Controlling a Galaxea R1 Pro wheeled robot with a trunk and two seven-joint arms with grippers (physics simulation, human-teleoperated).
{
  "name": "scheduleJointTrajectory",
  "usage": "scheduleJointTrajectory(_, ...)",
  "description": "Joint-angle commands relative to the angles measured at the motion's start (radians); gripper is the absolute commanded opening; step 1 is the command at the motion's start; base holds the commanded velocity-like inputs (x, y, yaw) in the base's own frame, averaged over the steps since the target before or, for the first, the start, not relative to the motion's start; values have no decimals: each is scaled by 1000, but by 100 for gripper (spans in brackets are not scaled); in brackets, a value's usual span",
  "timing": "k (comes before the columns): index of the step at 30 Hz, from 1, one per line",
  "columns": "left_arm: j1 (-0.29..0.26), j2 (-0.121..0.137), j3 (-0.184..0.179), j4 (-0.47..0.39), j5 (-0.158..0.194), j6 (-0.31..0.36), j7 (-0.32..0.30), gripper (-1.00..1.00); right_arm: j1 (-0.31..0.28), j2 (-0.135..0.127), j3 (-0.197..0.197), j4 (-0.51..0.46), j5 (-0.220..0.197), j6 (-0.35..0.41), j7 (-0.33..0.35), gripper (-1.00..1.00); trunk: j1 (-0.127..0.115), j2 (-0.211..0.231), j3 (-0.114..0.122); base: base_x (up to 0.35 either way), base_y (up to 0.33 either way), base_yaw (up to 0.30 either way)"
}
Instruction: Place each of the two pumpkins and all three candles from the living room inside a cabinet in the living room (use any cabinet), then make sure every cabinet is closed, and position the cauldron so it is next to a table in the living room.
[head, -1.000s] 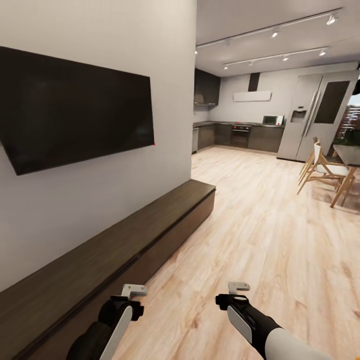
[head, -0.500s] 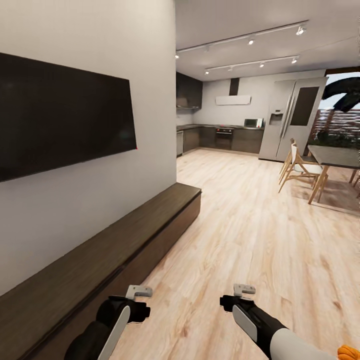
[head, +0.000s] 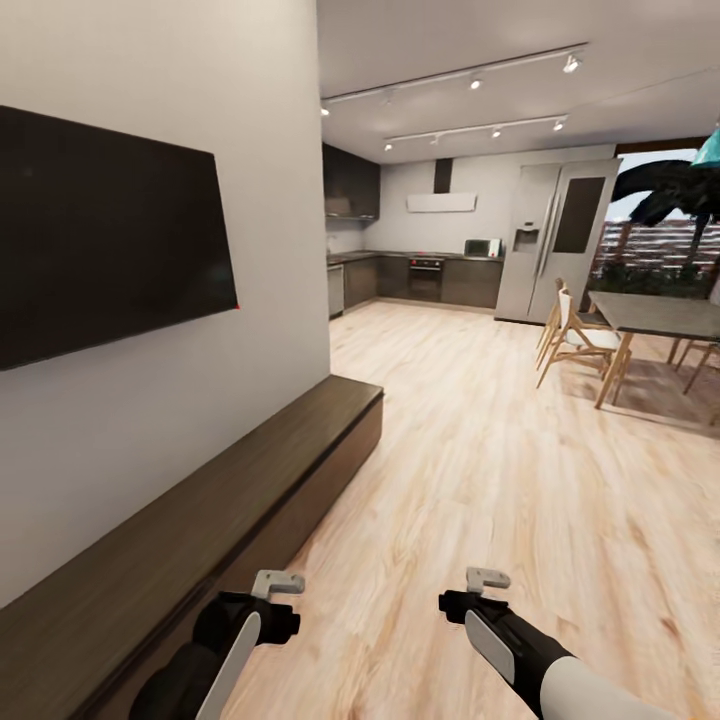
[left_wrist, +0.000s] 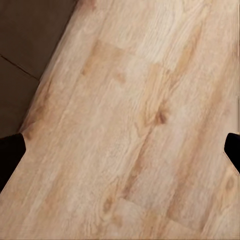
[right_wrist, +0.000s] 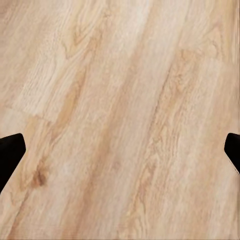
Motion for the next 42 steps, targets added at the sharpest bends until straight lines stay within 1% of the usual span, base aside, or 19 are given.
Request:
scheduleJointTrajectory(1,-1,0,-1,-2,11,3,10,100,-1,-1,8,-3,-6,5,-8,100,1,0,0,334,0,-266)
scheduleJointTrajectory(21,-1,0,-3,-7,12,3,12,100,-1,-1,8,-2,-8,5,-7,100,1,0,14,334,-4,-268)
scheduleJointTrajectory(38,-1,0,-4,-6,12,3,12,100,-1,-1,8,-2,-8,4,-7,100,1,0,27,323,-113,-269)
scheduleJointTrajectory(42,-1,0,-4,-6,12,3,12,100,-1,-1,8,-2,-5,4,-9,100,1,0,28,332,-20,-117)
